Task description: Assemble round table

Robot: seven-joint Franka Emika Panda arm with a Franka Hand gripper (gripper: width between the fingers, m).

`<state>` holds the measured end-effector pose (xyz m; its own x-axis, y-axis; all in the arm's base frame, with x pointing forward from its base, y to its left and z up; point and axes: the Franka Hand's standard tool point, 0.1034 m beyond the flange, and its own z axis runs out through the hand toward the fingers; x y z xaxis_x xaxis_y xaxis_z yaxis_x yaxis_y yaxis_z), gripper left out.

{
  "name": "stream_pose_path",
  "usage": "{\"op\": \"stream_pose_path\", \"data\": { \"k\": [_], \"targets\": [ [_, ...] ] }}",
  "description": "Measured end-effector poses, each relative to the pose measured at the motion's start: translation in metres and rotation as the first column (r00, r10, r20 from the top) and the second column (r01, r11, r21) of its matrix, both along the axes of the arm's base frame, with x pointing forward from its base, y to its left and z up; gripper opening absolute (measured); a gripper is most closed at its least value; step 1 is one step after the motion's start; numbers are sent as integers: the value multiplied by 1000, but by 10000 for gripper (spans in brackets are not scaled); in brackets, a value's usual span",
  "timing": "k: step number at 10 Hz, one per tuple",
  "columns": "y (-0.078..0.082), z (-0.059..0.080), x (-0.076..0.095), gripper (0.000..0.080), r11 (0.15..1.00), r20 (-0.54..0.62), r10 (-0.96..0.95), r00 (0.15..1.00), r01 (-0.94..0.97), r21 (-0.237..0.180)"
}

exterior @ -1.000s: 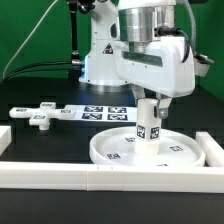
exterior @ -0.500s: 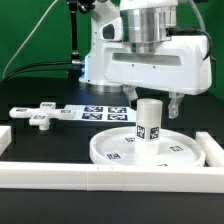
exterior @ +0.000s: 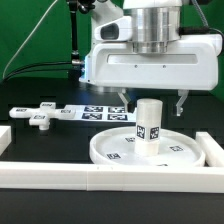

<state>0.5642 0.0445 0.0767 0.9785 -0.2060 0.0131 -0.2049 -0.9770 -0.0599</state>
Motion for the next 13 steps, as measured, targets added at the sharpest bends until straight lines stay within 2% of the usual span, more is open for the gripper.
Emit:
{"op": "stream_pose_path", "data": {
  "k": [2, 6, 7, 9, 10, 13],
  "targets": [
    [-4, -1, 0, 649, 988, 5, 151, 988, -151, -11],
    [-5, -2, 0, 649, 909, 14, 416, 909, -415, -22],
    [-3, -2, -1, 649, 838, 5, 544, 839, -543, -47],
    [-1, -2, -1, 649, 722, -4, 691, 723, -690, -60],
    [-1, -2, -1, 649, 636, -8, 770, 638, -769, -66],
    [2, -2, -1, 649, 459, -17, 887, 461, -885, -77]
  ]
}}
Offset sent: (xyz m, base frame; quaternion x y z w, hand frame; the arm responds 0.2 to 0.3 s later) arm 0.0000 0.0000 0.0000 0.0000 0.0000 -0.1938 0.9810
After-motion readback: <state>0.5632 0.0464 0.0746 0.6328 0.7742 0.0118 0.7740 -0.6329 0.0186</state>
